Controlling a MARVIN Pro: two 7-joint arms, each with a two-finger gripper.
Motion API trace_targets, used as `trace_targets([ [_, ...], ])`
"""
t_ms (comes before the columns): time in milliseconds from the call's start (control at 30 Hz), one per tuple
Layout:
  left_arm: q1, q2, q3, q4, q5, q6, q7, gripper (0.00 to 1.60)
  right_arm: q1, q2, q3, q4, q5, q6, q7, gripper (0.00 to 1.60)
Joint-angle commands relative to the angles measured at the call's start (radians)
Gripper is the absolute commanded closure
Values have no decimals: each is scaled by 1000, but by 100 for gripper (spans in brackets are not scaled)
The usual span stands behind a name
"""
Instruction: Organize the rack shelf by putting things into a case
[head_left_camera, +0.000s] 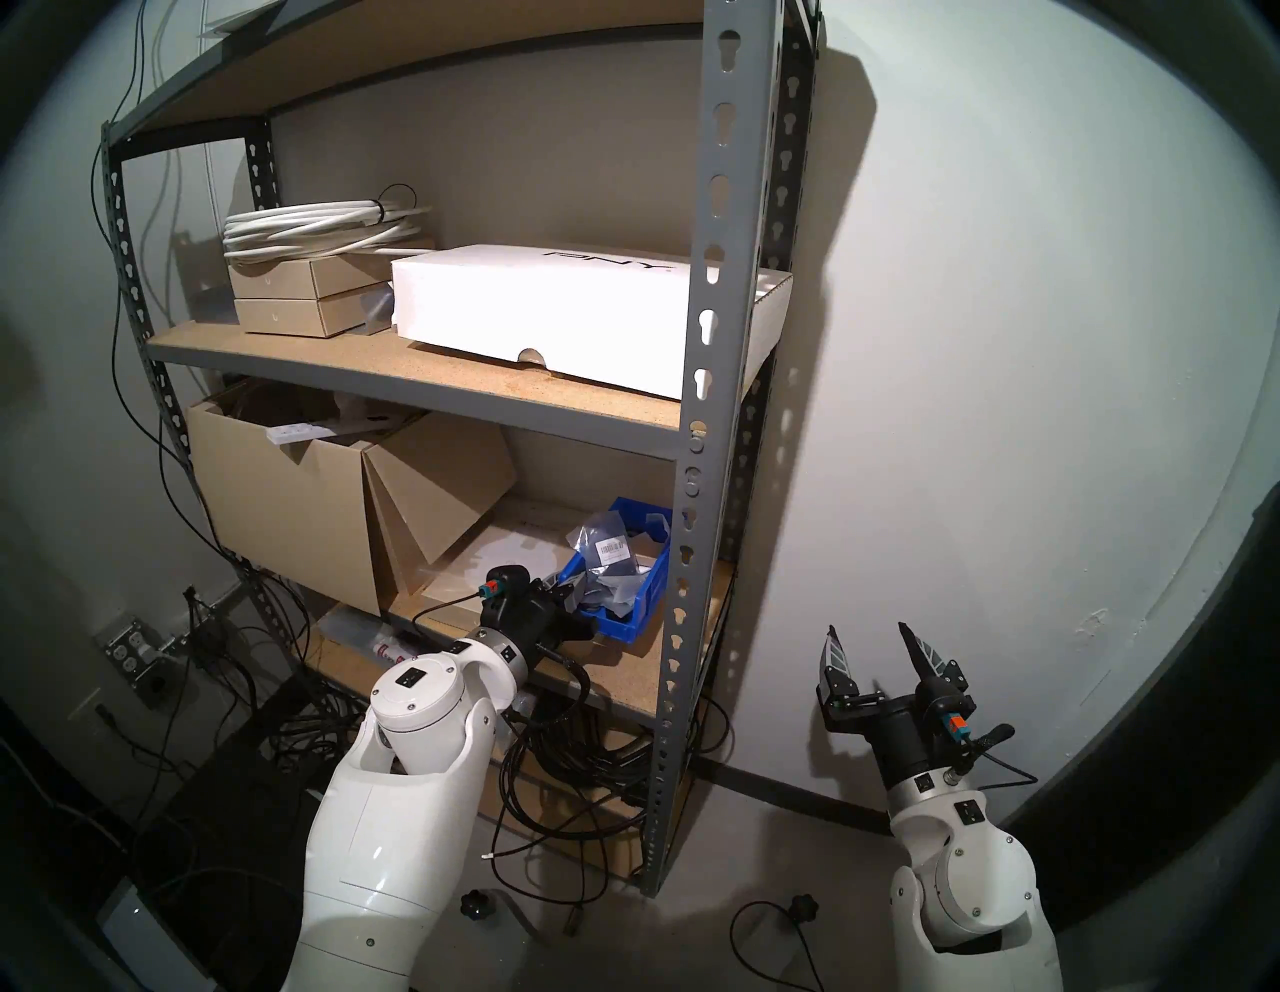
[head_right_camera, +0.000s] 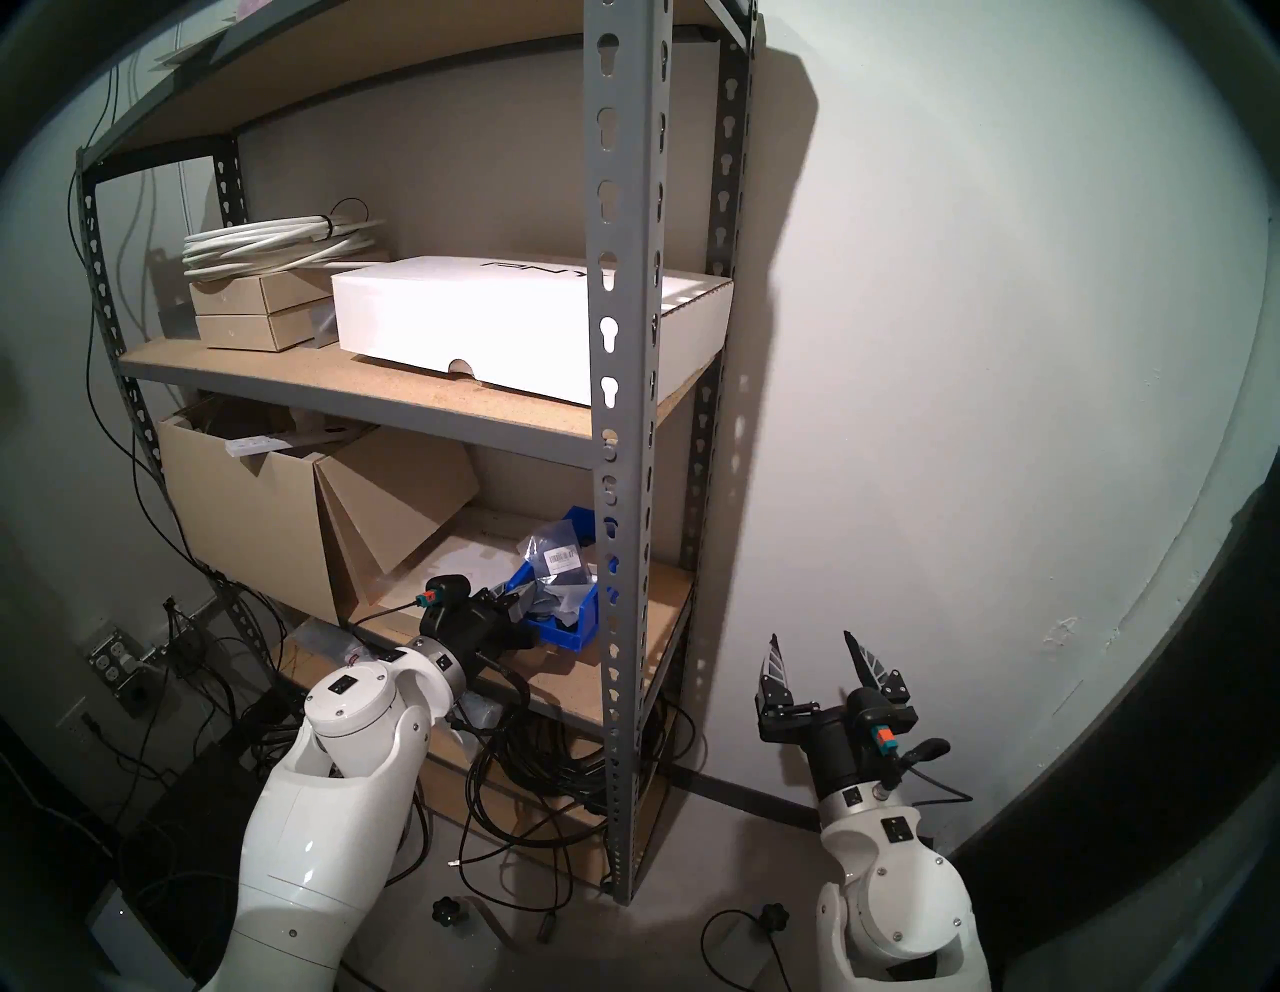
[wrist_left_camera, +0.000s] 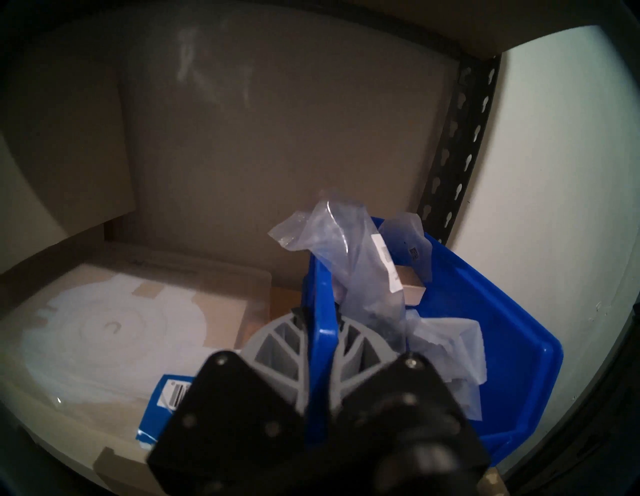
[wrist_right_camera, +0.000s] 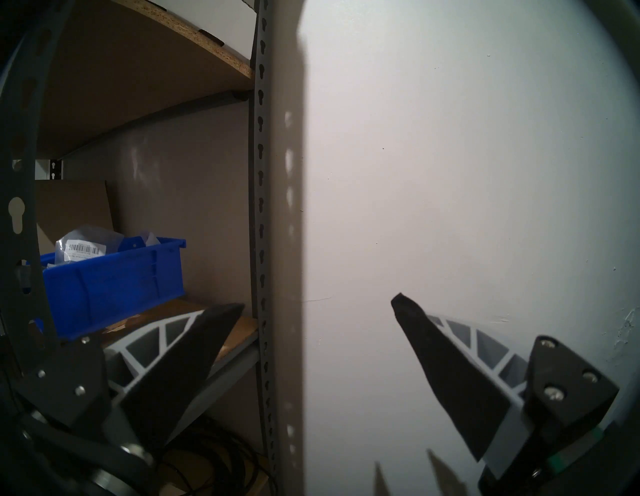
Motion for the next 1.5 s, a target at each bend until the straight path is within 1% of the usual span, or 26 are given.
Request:
trace_targets([
  [0,-27,-2,-33,-86,-45,32,-19,160,3,-2,-1,-20,2,-4,-1,0],
  [233,-32,8,-74,-99,-69,81,-37,160,2,-2,-1,-20,2,-4,-1,0],
  [400,-41,21,-112,-93,-85,97,-55,160,2,-2,-1,-20,2,-4,-1,0],
  [633,-65,41,-174,-60,-112,107,-76,160,2,-2,-1,-20,2,-4,-1,0],
  [933,-82,63,-210,-15,-134,102,-121,160,2,-2,-1,-21,2,-4,-1,0],
  [1000,-91,65,-218,8,-138,98,-127,160,2,-2,-1,-21,2,-4,-1,0],
  [1133,-122,96,-222,76,-128,74,-155,160,2,-2,-1,-21,2,-4,-1,0],
  [1167,-133,94,-229,93,-132,73,-153,160,2,-2,-1,-21,2,-4,-1,0],
  [1300,-165,116,-235,141,-134,71,-179,160,3,-2,-1,-20,2,-4,-1,0],
  [1433,-187,114,-242,175,-136,69,-181,160,3,-2,-1,-20,2,-4,-1,0],
  [1467,-192,121,-240,184,-136,66,-194,160,3,-2,-1,-20,2,-4,-1,0],
])
